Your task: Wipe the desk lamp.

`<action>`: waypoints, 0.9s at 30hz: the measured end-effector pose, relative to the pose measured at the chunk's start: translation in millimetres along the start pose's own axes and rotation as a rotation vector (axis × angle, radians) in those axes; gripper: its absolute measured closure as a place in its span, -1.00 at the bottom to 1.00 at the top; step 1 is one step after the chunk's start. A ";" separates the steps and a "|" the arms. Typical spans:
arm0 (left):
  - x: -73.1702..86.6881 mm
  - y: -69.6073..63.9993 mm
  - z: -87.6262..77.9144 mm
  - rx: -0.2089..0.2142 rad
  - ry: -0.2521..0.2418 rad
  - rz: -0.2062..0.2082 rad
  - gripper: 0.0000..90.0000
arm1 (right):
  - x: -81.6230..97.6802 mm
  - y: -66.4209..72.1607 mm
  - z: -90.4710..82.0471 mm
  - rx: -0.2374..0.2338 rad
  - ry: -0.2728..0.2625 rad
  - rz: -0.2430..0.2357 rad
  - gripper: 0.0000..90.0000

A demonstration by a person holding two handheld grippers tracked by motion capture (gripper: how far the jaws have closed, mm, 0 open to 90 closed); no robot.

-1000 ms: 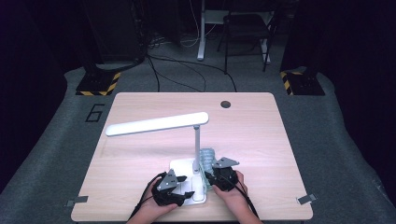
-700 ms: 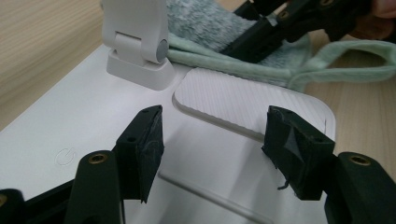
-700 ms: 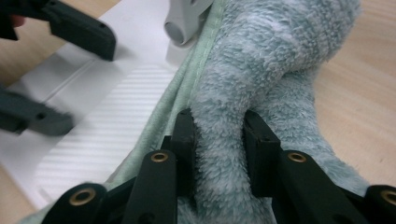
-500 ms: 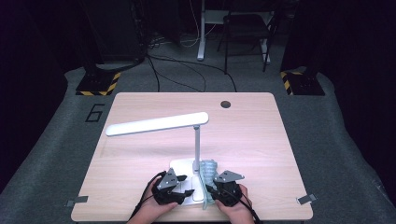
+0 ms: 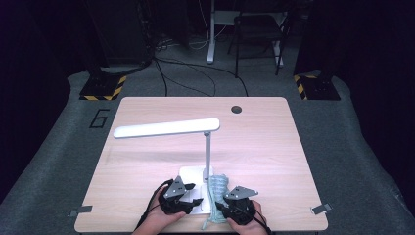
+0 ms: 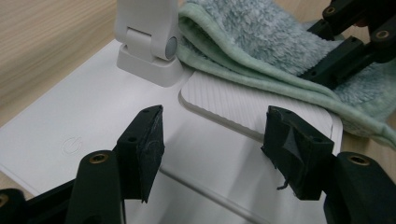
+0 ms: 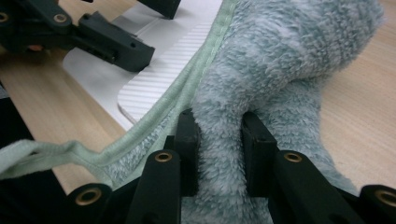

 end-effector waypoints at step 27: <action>0.0 0.2 -0.2 -0.002 0.000 0.001 -0.16 | -60.6 -65.6 5.1 0.137 -0.109 0.063 0.59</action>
Point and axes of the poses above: each handheld gripper's, and its own axes: z roughly forward along the jaws, x roughly out of its underside, y roughly to its left, the point moved 9 cm from there along z, roughly forward along the jaws, and after that the axes turned 1 degree about -x, right-handed, at the moved point
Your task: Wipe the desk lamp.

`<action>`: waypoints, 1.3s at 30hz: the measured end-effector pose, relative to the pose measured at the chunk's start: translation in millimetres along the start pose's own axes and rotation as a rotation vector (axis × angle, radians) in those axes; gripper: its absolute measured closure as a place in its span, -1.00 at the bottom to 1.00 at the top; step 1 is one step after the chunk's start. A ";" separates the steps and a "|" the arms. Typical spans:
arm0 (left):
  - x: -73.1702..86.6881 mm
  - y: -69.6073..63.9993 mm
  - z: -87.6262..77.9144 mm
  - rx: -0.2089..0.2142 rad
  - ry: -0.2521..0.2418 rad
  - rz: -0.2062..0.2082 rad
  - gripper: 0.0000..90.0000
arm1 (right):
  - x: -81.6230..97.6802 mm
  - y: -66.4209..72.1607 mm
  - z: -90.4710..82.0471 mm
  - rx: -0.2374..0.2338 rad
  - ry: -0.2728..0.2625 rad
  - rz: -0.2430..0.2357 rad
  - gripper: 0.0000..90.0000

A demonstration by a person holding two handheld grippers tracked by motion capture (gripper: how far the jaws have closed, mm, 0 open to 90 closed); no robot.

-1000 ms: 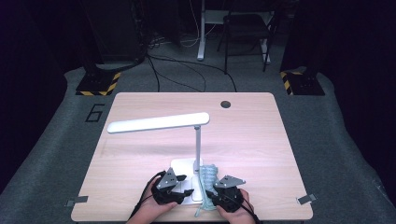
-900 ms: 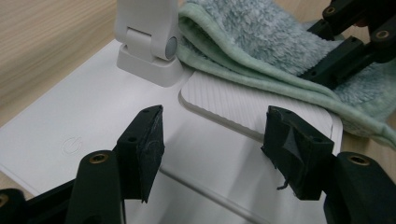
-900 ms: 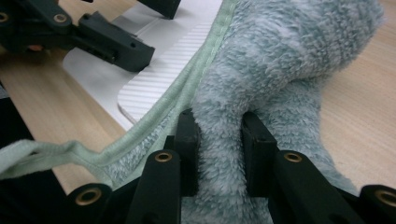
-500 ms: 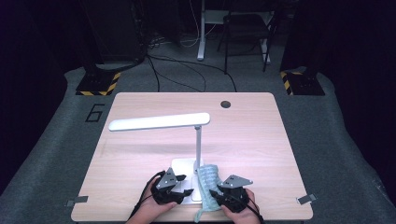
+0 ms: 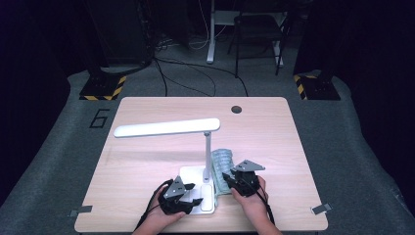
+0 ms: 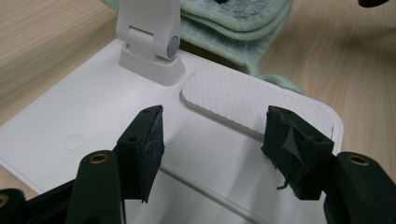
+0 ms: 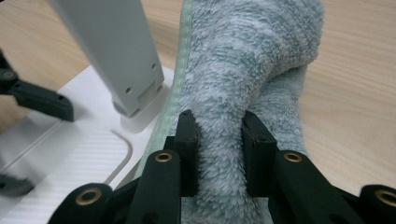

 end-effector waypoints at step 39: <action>-1.0 2.1 1.7 -0.008 0.001 -0.004 -0.16 | 27.9 29.2 20.5 -0.036 0.123 -0.026 0.62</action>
Point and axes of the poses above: each handheld gripper's, and its own axes: z roughly forward along the jaws, x roughly out of its underside, y roughly to its left, the point moved 9 cm from there along z, roughly forward along the jaws, and after that the axes turned 1 degree about -x, right-handed, at the moved point
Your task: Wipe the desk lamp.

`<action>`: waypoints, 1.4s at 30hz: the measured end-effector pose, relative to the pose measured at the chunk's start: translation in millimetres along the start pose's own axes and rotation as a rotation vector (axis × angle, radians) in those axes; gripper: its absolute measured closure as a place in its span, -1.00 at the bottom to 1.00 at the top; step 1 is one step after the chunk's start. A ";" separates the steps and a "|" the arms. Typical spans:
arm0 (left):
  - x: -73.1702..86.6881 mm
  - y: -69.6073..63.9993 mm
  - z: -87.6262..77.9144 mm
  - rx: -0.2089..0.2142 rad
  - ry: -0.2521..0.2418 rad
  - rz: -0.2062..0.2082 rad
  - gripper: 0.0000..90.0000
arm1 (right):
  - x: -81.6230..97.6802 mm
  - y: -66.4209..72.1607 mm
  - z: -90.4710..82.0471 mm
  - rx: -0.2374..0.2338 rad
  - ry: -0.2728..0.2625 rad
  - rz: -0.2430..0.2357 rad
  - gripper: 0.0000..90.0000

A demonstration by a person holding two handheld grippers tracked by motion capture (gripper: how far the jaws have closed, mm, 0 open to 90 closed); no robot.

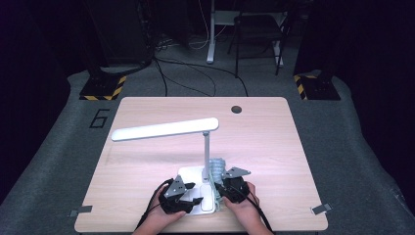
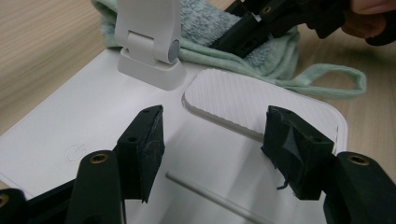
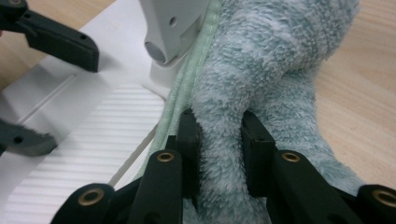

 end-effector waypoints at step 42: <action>0.4 10.4 -1.7 -0.071 -0.002 -0.053 0.00 | 37.8 44.3 -33.0 -0.108 -0.008 -0.035 0.61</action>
Point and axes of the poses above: each handheld gripper's, and its own axes: z roughly forward along the jaws, x roughly out of its underside, y roughly to its left, the point moved 9 cm from there along z, roughly forward along the jaws, and after that the axes turned 1 degree about -x, right-handed, at the moved point
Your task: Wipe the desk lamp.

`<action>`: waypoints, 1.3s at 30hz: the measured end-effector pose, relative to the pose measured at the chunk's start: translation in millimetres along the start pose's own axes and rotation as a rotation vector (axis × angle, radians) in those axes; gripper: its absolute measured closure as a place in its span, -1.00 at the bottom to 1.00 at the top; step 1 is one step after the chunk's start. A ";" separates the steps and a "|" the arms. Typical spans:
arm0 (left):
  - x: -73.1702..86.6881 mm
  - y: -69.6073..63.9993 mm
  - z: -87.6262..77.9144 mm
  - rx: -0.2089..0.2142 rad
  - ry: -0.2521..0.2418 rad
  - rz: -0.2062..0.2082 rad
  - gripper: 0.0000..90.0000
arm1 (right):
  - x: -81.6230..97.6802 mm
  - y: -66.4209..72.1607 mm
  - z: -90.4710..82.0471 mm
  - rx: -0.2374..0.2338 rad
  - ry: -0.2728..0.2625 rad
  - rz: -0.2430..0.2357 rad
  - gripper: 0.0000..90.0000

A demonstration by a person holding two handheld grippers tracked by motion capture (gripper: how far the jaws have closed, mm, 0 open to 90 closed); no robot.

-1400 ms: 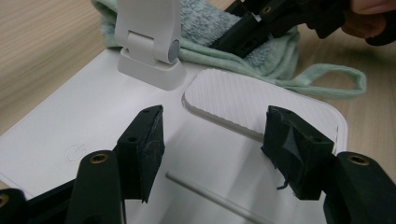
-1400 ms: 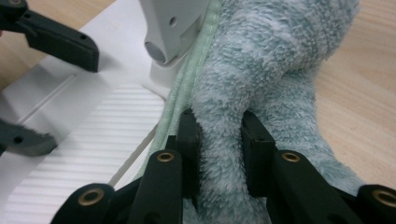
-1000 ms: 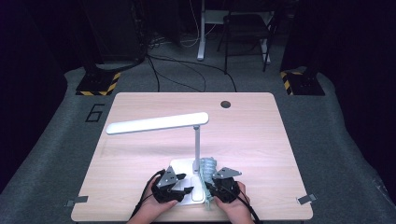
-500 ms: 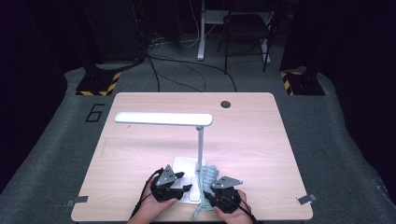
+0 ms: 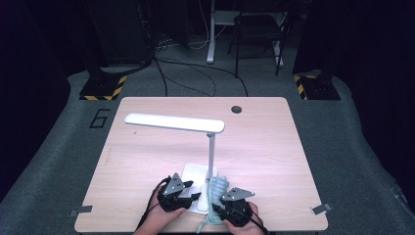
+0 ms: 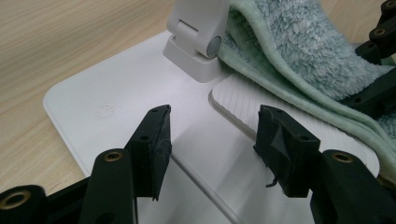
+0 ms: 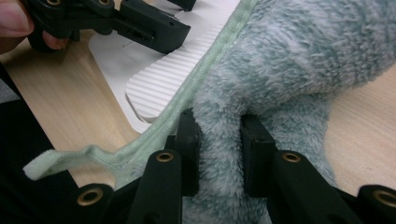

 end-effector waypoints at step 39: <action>4.4 -18.2 -5.2 0.114 0.006 0.084 -0.15 | -34.4 -50.9 22.9 0.087 -0.030 0.085 0.54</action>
Point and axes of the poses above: each handheld gripper's, and its own axes: z roughly forward along the jaws, x roughly out of its underside, y roughly to its left, the point moved 9 cm from there along z, roughly forward along the jaws, and after that the axes turned 1 degree about -x, right-handed, at the moved point
